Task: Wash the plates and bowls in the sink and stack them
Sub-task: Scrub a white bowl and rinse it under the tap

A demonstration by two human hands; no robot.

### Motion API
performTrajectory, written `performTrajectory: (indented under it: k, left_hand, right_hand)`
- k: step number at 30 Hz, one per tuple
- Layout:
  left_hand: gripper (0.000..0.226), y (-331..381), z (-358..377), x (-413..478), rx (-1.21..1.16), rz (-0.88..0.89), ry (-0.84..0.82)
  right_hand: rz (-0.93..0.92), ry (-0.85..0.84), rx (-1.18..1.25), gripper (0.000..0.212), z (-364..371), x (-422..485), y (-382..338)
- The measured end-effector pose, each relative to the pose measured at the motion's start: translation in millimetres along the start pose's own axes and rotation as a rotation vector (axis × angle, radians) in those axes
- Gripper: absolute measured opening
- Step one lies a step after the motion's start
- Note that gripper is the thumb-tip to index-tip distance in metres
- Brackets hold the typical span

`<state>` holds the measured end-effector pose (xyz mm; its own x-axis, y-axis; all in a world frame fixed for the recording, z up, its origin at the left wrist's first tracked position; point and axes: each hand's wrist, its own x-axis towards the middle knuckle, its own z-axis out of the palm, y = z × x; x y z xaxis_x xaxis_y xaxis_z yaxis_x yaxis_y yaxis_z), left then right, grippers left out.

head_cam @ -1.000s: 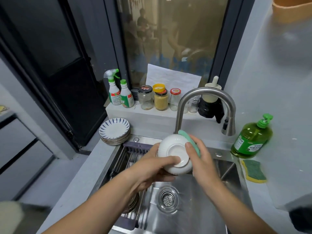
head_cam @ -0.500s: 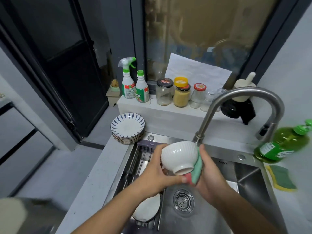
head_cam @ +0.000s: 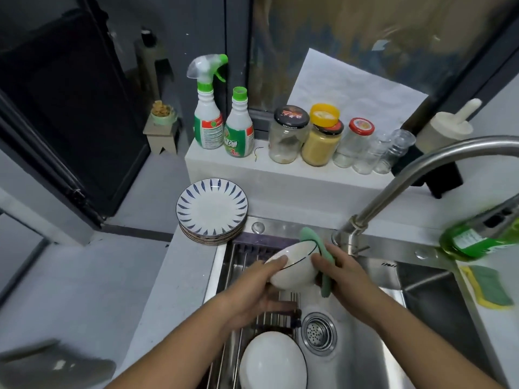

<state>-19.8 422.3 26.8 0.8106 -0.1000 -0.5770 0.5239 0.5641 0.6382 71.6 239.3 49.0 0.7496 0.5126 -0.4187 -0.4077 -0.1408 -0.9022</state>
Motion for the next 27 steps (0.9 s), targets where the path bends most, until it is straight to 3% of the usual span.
performTrajectory:
  k: [2, 5, 9, 16, 20, 24, 27]
  left_hand:
    - [0.061, 5.8, -10.6, 15.4, -0.036, 0.006, 0.017]
    - [0.057, 14.6, -18.9, 37.0, -0.005, 0.078, 0.059]
    - [0.068, 25.2, -15.5, 69.3, 0.117, 0.123, 0.065]
    - [0.057, 31.1, 0.3, 130.7, 0.200, 0.164, 0.095]
    - [0.038, 31.3, 7.3, 154.6, 0.239, 0.161, 0.157]
    - [0.061, 33.2, 11.9, 168.4, 0.260, 0.135, 0.198]
    - [0.065, 33.1, 14.1, 174.6, 0.268, 0.156, 0.204]
  right_hand:
    - [0.006, 0.037, -0.009, 0.050, -3.0, 15.3, 0.8]
    - [0.037, 0.120, 0.051, 0.032, -7.5, 35.1, 4.0]
    - [0.070, 0.261, 0.083, 0.027, -7.4, 57.7, 5.4]
    - [0.057, 0.456, -0.112, 0.030, -17.2, 103.1, 10.4]
    - [0.017, 0.517, -0.201, 0.025, -21.8, 117.0, 13.6]
    - [-0.050, 0.551, -0.327, 0.016, -21.6, 126.8, 17.5]
    - [-0.073, 0.542, -0.405, 0.019, -22.8, 134.3, 14.6]
